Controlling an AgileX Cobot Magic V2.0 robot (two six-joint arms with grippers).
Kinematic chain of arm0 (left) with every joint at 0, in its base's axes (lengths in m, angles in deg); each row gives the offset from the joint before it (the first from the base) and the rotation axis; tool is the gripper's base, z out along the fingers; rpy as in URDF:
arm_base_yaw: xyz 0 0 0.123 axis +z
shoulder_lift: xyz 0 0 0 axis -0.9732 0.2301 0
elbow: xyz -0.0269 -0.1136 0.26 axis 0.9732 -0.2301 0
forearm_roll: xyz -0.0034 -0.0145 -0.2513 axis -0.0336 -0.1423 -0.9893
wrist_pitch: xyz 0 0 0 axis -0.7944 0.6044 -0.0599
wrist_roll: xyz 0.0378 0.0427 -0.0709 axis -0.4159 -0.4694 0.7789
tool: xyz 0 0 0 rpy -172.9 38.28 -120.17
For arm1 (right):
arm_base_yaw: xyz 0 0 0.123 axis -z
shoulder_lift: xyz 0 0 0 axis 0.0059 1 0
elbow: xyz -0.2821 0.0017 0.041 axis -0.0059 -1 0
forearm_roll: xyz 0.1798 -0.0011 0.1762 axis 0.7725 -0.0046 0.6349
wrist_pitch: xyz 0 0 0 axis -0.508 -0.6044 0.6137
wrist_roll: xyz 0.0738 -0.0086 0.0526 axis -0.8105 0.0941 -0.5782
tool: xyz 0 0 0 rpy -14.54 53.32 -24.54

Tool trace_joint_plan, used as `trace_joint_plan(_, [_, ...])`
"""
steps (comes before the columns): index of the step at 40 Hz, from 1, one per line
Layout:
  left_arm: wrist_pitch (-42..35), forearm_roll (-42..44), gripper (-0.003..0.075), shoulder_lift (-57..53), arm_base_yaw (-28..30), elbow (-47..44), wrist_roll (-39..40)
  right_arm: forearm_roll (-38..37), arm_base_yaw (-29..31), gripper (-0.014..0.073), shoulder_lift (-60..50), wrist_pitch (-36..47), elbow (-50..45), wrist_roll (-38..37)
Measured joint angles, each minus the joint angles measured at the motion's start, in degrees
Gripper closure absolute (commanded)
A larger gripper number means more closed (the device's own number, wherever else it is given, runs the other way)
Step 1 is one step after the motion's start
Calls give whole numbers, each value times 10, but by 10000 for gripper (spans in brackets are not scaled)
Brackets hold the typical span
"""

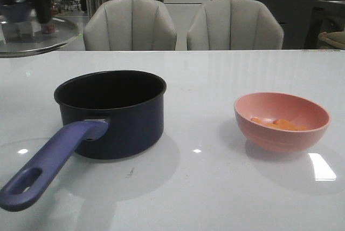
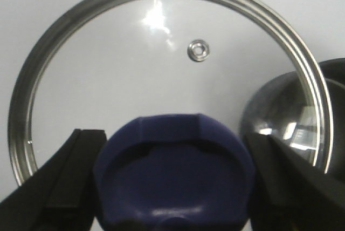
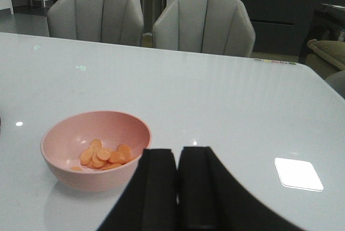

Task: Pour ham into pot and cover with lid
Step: 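Lift the glass lid off the saucepan with the left gripper, then set the glass lid on the table beside the saucepan, release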

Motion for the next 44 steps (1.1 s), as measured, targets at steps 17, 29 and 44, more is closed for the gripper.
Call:
trace_joint_plan(17, [-120,-85,408,-14,136,-199,-110,0,0,446,0,0,0,0])
trace_joint_plan(29, [-228,-114,407,-10,165,-281,-135,0,0,446,0,0,0,0])
trace_joint_plan(44, [-225,-120,387,42,163,-281,-137,0,0,446,0,0,0,0])
